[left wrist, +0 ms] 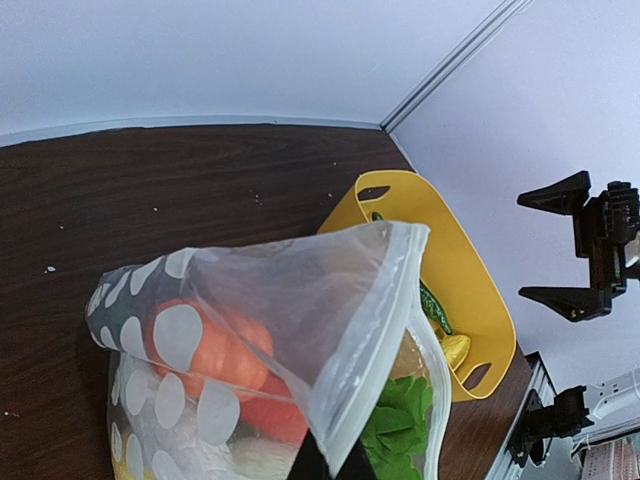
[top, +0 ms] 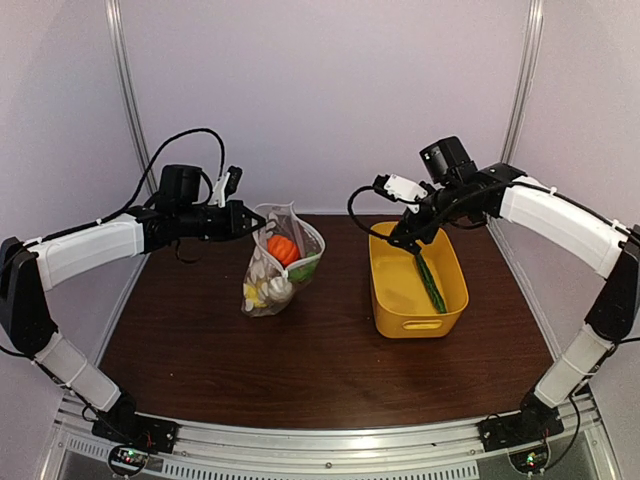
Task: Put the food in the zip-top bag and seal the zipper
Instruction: Pick up the fake fruit from the bin.
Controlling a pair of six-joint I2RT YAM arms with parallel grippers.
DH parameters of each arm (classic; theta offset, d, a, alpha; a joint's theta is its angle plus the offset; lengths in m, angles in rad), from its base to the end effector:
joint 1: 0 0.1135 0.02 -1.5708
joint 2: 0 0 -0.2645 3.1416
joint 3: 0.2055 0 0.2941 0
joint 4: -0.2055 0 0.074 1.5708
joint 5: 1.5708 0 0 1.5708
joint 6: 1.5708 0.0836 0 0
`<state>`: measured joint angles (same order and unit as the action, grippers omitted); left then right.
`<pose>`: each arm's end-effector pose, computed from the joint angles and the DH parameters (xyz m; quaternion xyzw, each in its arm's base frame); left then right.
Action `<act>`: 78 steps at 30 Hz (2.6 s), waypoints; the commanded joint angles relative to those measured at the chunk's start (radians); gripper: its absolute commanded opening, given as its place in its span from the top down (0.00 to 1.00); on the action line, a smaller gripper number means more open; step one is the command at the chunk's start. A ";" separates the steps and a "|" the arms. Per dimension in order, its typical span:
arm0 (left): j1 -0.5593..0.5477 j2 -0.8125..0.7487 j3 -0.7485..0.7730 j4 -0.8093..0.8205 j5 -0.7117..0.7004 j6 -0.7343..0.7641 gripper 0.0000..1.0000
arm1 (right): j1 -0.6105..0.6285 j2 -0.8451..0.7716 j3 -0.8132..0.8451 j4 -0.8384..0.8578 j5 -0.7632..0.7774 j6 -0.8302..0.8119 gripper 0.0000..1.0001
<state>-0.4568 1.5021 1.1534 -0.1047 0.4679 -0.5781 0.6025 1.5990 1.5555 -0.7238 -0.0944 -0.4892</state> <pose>0.3662 -0.2220 0.2703 0.0727 0.8308 -0.4259 0.3509 0.3505 0.2507 0.3162 -0.4930 0.7762 0.0655 0.3875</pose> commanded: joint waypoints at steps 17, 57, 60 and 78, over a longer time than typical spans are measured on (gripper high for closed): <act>0.010 0.008 0.000 0.056 0.012 0.009 1.00 | -0.153 0.141 -0.088 -0.329 -0.205 -0.398 0.29; 0.010 0.012 0.000 0.057 0.014 0.010 1.00 | -0.154 0.372 -0.172 -0.369 -0.239 -0.477 0.47; 0.010 0.013 0.000 0.056 0.014 0.009 1.00 | -0.154 0.370 -0.173 -0.371 -0.240 -0.476 0.55; 0.010 0.012 0.000 0.059 0.017 0.007 1.00 | -0.184 0.305 -0.062 -0.425 -0.226 -0.442 0.74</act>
<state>-0.4568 1.5047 1.1534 -0.1047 0.4717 -0.5781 0.4370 1.9541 1.4471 -1.1152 -0.3363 -0.9493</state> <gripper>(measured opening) 0.009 0.403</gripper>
